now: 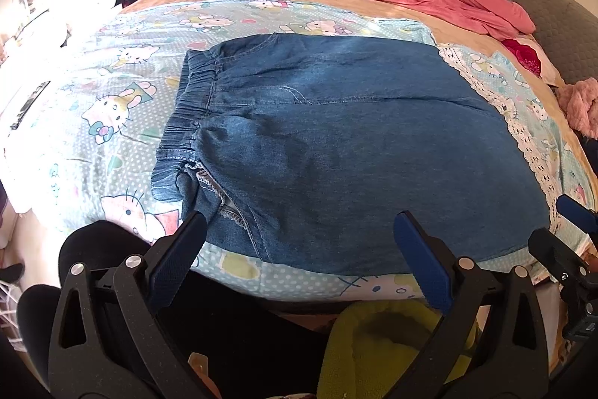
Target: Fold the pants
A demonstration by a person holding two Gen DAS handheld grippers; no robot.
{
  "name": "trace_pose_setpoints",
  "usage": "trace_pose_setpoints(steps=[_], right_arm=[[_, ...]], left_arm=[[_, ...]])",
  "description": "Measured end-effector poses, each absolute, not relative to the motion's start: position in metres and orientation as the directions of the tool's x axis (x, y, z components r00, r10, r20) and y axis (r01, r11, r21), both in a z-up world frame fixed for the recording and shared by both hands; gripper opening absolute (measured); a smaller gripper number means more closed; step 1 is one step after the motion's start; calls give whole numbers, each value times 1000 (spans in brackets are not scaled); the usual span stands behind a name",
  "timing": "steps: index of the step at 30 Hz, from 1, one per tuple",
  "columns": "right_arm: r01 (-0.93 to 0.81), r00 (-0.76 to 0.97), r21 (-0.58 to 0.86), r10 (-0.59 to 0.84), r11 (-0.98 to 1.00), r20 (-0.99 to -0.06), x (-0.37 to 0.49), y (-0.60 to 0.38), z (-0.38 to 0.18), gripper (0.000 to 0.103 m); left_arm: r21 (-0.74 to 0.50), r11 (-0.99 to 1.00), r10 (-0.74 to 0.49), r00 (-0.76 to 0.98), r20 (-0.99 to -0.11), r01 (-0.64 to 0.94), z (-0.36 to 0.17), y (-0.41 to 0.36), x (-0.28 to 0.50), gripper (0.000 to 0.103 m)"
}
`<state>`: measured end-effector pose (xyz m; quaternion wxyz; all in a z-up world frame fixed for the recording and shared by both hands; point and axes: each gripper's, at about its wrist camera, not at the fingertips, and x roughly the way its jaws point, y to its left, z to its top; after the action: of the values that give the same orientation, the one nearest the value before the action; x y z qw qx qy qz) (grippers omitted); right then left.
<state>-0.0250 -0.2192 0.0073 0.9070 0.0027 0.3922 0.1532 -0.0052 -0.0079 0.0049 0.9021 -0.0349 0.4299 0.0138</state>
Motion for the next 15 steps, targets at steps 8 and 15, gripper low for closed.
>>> trace_pose_setpoints(steps=[8, 15], right_arm=[[-277, 645, 126, 281, 953, -711, -25, -218, 6, 99], [-277, 643, 129, 283, 952, -711, -25, -219, 5, 99]], left_arm=[[-51, 997, -4, 631, -776, -55, 5, -7, -5, 94], [-48, 997, -1, 631, -776, -58, 6, -7, -6, 94]])
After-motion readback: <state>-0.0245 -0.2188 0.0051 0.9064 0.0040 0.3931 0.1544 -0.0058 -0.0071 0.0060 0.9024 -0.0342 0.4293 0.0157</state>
